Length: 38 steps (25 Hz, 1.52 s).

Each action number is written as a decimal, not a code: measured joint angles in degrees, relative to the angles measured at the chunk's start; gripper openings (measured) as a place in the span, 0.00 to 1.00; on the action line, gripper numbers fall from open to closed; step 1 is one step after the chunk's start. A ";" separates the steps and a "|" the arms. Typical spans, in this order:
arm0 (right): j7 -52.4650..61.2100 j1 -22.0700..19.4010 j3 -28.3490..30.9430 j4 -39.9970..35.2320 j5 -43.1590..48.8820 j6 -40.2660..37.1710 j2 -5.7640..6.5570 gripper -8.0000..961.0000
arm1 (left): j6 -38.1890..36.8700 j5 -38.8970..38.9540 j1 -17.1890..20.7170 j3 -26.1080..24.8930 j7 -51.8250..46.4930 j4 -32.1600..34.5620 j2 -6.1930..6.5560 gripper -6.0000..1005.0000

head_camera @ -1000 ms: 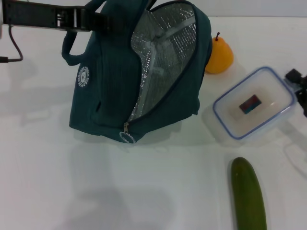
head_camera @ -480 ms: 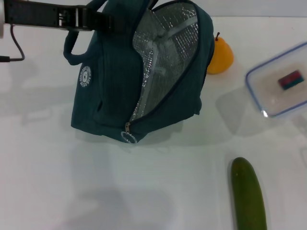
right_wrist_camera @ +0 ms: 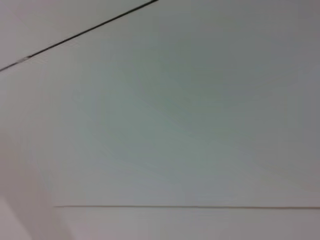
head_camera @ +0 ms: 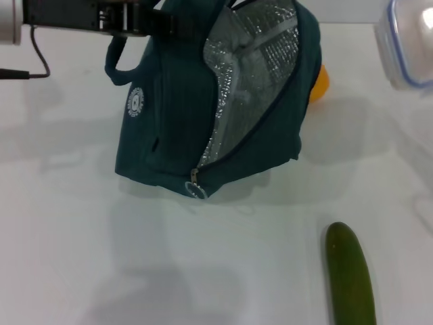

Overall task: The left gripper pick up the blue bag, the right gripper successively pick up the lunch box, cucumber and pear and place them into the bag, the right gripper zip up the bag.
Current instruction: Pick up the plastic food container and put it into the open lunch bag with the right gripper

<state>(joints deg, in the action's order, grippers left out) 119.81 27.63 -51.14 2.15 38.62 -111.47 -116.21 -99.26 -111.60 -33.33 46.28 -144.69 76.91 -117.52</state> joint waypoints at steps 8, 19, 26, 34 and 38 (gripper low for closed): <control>0.23 11.56 1.96 1.55 -0.49 -0.17 0.02 0.11 | 0.07 -0.27 -1.83 1.54 0.13 -0.91 -0.01 0.07; -4.61 16.99 1.34 1.57 10.32 10.76 0.02 0.11 | 0.99 0.00 -3.98 2.51 1.43 -4.03 -0.85 0.07; -5.64 13.01 1.28 0.75 13.91 15.06 0.03 0.11 | 2.69 -0.20 -5.10 2.50 1.54 -8.27 -1.42 0.07; -7.64 13.20 1.31 0.94 18.28 20.23 0.02 0.11 | 4.58 -0.13 -6.35 2.50 5.10 -15.19 -1.62 0.07; -8.04 13.98 1.32 0.94 20.18 22.25 0.02 0.11 | 6.03 -0.22 -6.32 2.41 6.89 -18.07 -1.53 0.07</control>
<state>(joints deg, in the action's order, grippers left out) 111.77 41.61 -49.83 3.09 58.80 -89.22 -116.18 -93.23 -111.82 -39.65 48.68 -137.80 58.84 -119.04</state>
